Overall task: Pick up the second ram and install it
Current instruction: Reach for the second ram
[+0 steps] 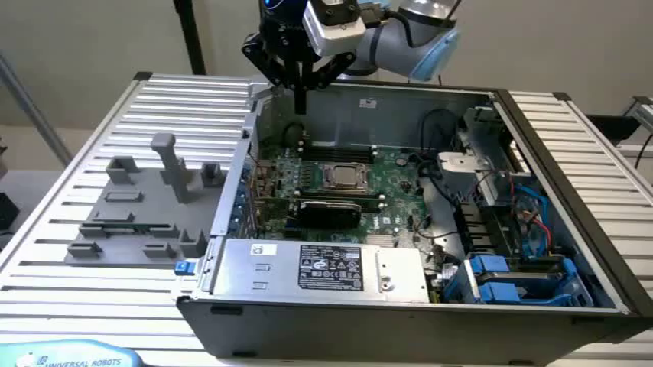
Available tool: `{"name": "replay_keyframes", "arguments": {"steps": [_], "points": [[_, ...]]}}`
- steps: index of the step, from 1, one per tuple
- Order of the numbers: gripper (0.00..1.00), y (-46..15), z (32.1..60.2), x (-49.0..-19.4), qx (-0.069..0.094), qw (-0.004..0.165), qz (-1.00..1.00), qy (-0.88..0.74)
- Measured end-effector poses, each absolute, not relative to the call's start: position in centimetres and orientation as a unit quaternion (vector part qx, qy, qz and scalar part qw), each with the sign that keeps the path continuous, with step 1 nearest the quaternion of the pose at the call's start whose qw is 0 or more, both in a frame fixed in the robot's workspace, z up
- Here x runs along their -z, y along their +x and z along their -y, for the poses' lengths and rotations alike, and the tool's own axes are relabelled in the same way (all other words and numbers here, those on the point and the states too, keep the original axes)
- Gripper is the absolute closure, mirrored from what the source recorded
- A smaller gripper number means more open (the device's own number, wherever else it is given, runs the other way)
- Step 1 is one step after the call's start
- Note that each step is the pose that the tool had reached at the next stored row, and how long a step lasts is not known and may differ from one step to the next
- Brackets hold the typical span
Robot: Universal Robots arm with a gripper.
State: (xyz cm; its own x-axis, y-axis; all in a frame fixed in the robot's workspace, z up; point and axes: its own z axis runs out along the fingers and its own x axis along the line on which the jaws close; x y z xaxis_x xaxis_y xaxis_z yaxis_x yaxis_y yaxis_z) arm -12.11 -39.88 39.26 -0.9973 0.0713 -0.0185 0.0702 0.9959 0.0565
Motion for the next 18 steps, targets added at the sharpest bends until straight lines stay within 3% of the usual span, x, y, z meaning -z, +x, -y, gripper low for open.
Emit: {"name": "replay_keyframes", "arguments": {"steps": [18], "points": [[0.89,-13.6,39.9,-39.3,-0.029,0.01,-0.999,0.035]]}}
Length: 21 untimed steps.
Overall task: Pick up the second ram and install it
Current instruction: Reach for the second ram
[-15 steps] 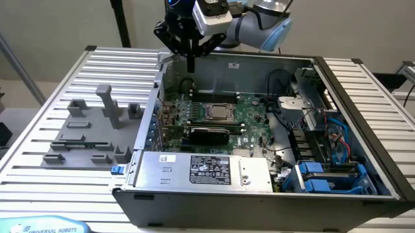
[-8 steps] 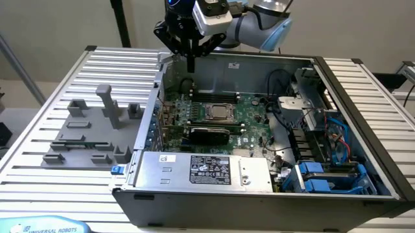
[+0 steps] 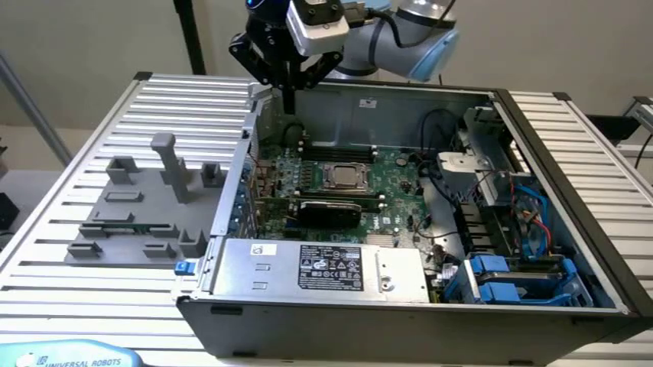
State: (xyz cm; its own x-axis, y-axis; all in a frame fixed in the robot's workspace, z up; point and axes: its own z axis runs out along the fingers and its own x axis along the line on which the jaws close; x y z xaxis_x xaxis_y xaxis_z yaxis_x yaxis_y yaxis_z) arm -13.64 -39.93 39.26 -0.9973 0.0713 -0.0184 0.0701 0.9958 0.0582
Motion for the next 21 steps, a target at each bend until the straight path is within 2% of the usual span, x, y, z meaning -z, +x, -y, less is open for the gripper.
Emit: {"name": "replay_keyframes", "arguments": {"steps": [21], "points": [[0.89,-23.2,40.7,-39.3,-0.029,0.01,-0.999,0.035]]}}
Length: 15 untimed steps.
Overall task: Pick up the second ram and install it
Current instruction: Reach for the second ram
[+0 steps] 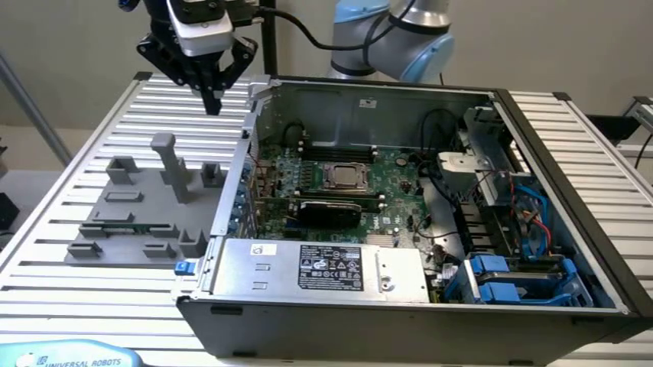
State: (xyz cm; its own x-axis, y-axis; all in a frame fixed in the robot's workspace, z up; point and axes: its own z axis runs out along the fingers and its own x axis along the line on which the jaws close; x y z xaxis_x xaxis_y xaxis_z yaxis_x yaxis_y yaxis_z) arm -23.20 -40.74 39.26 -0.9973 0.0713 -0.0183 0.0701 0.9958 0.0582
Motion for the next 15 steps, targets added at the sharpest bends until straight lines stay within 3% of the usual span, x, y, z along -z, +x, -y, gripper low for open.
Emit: {"name": "replay_keyframes", "arguments": {"steps": [15], "points": [[0.89,-27.9,41.3,-39.2,-0.029,0.01,-0.999,0.035]]}}
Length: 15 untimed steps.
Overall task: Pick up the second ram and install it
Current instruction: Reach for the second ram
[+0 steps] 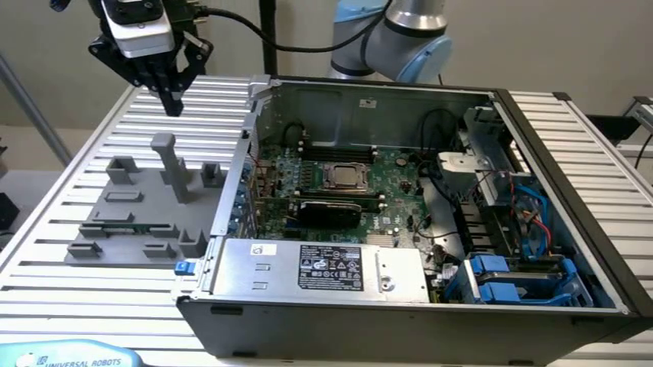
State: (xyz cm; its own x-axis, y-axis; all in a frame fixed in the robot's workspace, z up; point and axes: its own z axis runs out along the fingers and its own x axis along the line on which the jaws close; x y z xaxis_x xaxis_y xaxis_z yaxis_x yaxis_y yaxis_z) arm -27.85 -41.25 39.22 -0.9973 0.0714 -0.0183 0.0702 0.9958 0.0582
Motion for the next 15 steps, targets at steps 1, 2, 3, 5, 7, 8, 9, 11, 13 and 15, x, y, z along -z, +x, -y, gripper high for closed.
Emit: {"name": "replay_keyframes", "arguments": {"steps": [1,2,3,5,7,8,9,11,13,15], "points": [[0.89,-28.1,41.3,-39.2,-0.029,0.01,-0.999,0.035],[0.89,-28.2,41.3,-39.2,-0.029,0.01,-0.999,0.035],[0.89,-28.5,41.3,-39.2,-0.029,0.01,-0.999,0.035],[0.89,-28.9,41.3,-39.2,-0.029,0.01,-0.999,0.035],[0.89,-29.3,41.4,-39.2,-0.029,0.01,-0.999,0.035],[0.89,-29.5,41.4,-39.2,-0.029,0.01,-0.999,0.035],[0.89,-29.7,41.4,-39.2,-0.029,0.01,-0.999,0.035],[0.89,-30.1,41.4,-39.2,-0.029,0.01,-0.999,0.035],[0.89,-30.5,41.4,-39.2,-0.029,0.01,-0.999,0.035],[0.89,-30.9,41.4,-39.2,-0.029,0.01,-0.999,0.035]]}}
